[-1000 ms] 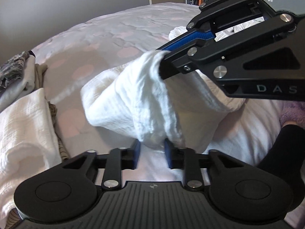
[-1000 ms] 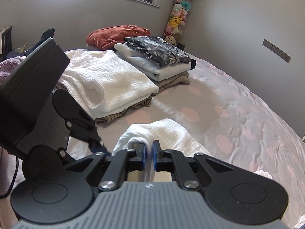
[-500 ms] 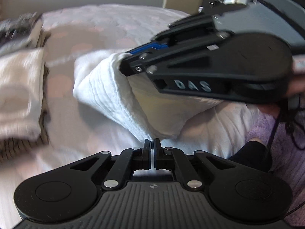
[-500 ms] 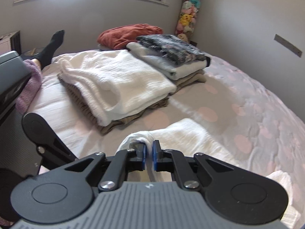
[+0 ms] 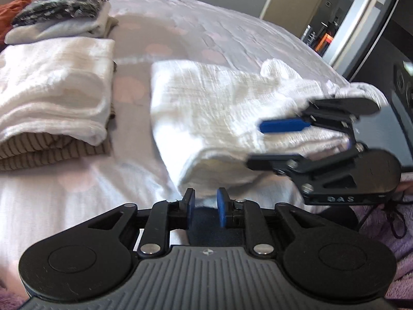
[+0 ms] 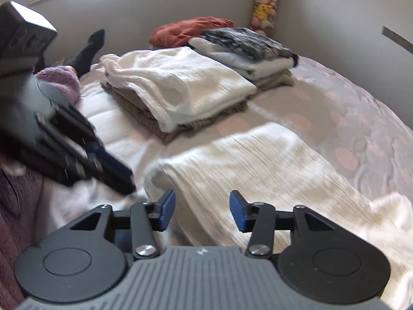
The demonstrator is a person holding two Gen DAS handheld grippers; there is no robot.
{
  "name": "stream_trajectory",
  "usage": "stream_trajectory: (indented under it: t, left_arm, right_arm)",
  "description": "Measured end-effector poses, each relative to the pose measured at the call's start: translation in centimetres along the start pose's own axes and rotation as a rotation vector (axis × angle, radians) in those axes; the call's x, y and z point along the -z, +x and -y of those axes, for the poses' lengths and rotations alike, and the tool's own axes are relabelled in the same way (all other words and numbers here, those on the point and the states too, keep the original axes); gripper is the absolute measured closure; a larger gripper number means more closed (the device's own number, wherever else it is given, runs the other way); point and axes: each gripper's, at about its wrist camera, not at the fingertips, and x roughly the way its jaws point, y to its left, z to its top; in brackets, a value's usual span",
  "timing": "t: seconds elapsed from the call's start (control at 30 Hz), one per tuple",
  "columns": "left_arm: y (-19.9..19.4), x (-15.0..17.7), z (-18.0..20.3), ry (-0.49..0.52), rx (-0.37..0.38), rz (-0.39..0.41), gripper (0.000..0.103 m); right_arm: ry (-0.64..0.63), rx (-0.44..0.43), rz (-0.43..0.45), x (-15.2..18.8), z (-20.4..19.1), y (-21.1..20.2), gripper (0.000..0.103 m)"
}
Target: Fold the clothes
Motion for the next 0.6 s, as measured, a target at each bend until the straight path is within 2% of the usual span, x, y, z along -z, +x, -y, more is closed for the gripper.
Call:
stream_trajectory:
  t: [0.13,0.27,0.37,0.47,0.6]
  left_arm:
    - [0.1,-2.2,0.2,0.029,-0.069,0.044,0.086]
    - [1.8,-4.5,1.2,0.064,-0.114,0.041,0.086]
    - [4.2,-5.8,2.2,0.102,-0.134,-0.011,0.086]
    - [6.9,-6.0,2.7,0.137,-0.185,-0.083,0.086]
    - [9.9,-5.0,2.2,0.153,-0.260,-0.174,0.086]
  right_arm:
    - [0.121,0.114,-0.071,2.9,3.3,-1.1,0.052]
    - [0.296,0.216,-0.098,5.6,7.5,-3.1,0.052]
    - [0.419,0.289,-0.088,7.3,10.7,-5.0,0.052]
    - [0.526,0.338,-0.074,8.6,13.6,-6.8,0.052]
    - [0.678,0.378,-0.062,10.4,17.6,-8.7,0.042]
